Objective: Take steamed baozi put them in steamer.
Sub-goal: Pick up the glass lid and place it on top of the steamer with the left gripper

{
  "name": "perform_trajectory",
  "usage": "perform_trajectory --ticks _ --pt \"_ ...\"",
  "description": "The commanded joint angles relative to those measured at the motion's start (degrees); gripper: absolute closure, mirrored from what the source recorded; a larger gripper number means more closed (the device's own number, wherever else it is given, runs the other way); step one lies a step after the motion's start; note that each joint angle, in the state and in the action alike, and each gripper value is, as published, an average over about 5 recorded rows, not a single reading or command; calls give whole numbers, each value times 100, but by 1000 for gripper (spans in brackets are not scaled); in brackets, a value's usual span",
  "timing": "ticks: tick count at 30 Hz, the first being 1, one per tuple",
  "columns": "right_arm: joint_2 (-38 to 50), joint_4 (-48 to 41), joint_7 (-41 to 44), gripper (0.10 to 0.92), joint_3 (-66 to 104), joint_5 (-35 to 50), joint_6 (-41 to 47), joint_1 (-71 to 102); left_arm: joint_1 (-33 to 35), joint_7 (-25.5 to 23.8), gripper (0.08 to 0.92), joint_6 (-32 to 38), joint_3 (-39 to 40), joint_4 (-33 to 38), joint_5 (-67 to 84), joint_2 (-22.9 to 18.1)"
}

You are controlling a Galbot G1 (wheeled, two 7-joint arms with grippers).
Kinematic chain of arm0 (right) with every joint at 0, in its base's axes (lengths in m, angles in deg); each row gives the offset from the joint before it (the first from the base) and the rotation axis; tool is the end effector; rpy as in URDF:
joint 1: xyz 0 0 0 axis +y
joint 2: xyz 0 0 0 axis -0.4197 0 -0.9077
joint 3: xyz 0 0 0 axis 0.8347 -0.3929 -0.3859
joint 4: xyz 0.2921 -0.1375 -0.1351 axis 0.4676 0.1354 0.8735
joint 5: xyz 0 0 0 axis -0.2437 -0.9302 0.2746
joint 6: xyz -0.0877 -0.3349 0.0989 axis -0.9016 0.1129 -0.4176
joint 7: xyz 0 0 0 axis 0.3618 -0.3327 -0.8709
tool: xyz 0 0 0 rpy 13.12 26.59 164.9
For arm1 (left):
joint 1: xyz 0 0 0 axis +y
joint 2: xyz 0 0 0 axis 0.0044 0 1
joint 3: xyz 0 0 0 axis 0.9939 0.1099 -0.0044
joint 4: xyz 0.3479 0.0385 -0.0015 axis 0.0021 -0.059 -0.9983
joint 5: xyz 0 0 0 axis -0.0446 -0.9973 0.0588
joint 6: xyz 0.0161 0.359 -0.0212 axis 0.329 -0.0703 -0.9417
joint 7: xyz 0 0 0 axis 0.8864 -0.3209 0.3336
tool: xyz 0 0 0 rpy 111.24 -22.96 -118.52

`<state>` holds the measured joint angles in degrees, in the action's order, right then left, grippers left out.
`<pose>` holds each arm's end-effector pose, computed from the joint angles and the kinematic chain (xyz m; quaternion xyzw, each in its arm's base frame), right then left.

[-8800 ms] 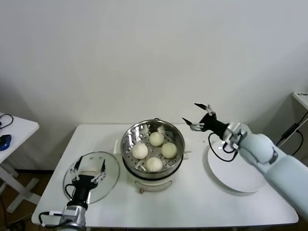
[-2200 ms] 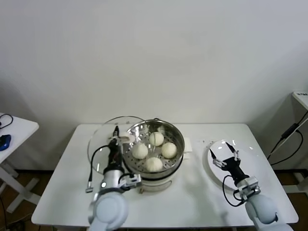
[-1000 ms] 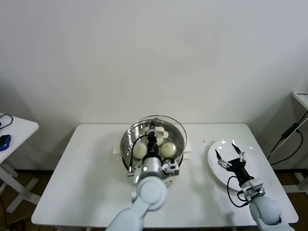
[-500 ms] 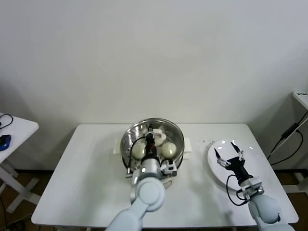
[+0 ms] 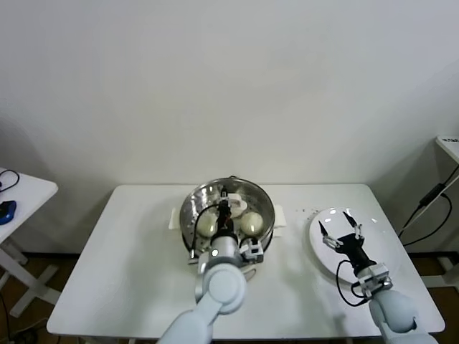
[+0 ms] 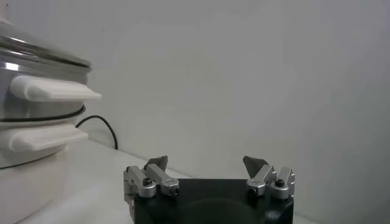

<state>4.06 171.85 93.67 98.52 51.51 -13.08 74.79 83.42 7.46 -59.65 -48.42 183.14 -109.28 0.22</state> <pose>0.2972 -0.1744 -0.3938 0.1084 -0.9852 0.1318 0.0143 0.3080 -0.1849 -0.2658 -0.0040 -0.7178 -0.6949 0.0428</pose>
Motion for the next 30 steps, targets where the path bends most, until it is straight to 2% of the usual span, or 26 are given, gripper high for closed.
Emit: perform_trajectory --ticks 1,30 --pt "-13 -2 5 203 11 -11 -5 -2 -9 -1 848 -69 -2 -52 15 6" --pt "-32 27 41 203 53 8 -9 -18 102 236 848 16 -28 -43 184 20"
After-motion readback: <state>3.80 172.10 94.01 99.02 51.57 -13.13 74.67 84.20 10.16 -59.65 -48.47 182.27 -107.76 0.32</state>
